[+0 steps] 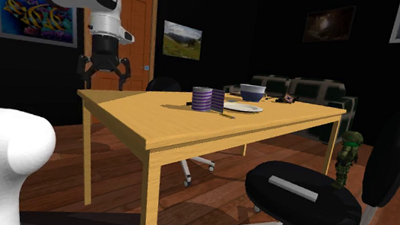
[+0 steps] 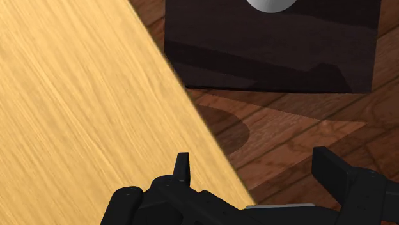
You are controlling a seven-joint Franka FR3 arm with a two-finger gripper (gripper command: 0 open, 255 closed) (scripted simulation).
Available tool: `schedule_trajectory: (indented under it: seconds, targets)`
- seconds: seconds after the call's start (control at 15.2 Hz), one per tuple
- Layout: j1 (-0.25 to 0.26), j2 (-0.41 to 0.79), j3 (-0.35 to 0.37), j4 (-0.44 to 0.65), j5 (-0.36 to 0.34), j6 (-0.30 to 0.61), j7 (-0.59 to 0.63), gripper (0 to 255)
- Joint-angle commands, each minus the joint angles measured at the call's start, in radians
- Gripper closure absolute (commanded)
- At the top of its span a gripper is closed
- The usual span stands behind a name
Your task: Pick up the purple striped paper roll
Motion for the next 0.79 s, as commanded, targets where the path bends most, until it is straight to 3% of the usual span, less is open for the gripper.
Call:
schedule_trajectory:
  seconds: [0.0,0.73]
  targets:
    - [-0.013,0.052,-0.032,0.044,-0.014,0.024,-0.027,0]
    - [-0.061,0.372,-0.196,0.357,0.003,0.113,-0.181,0]
